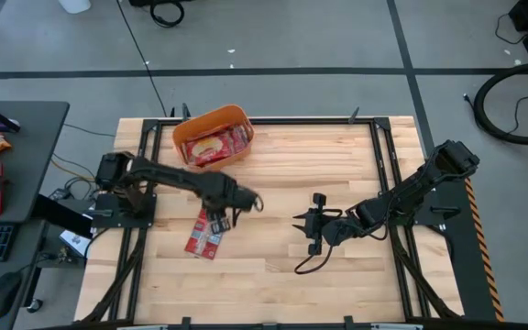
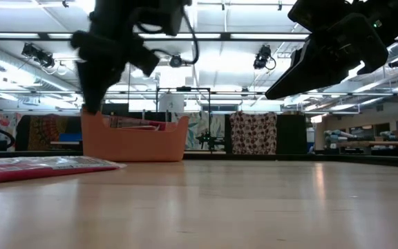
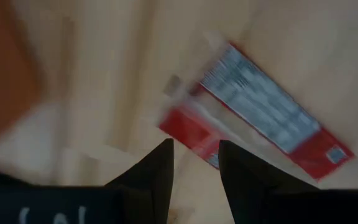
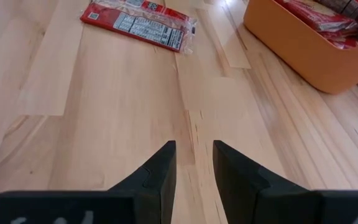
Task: Sort popcorn bags into baskets
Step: Put the red popcorn bag into the orange bin
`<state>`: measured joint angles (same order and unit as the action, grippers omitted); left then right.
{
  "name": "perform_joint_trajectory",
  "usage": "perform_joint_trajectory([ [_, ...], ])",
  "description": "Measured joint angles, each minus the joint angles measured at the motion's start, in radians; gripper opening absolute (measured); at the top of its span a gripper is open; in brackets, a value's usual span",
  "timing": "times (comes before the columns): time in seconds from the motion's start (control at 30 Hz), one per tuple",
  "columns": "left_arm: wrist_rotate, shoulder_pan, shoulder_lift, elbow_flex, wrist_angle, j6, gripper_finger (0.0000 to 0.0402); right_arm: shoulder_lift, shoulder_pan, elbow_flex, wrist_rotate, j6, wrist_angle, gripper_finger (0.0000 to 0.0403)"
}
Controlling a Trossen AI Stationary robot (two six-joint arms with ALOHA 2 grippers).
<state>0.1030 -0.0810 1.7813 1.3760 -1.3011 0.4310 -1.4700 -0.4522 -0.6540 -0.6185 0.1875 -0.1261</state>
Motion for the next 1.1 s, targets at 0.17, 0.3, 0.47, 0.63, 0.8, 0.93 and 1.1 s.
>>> perform_joint_trajectory([
  [0.17,-0.123,-0.06,0.001,-0.137,0.13,0.055,0.0132,0.0,0.0,0.0,0.0,-0.004,-0.001,0.011],
  [0.3,-0.181,-0.052,0.001,-0.226,0.234,0.059,0.0132,0.0,0.001,0.0,0.0,-0.001,-0.009,0.011],
  [0.47,-0.191,0.01,0.001,-0.314,0.333,0.088,0.0132,0.0,0.001,0.0,0.0,0.003,-0.014,0.011],
  [0.63,-0.248,0.07,-0.002,-0.378,0.383,0.154,0.0132,0.0,0.001,0.0,-0.006,-0.001,-0.014,0.011],
  [0.8,-0.238,0.059,-0.002,-0.397,0.409,0.172,0.0132,0.0,0.001,0.0,-0.009,-0.007,-0.012,0.011],
  [0.93,-0.222,0.026,-0.002,-0.397,0.468,0.155,0.012,0.0,0.003,0.0,-0.01,-0.008,-0.012,0.011],
  [1.1,-0.162,-0.023,-0.002,-0.395,0.506,0.089,0.0065,0.0,0.003,0.0,-0.011,-0.005,-0.015,0.011],
])
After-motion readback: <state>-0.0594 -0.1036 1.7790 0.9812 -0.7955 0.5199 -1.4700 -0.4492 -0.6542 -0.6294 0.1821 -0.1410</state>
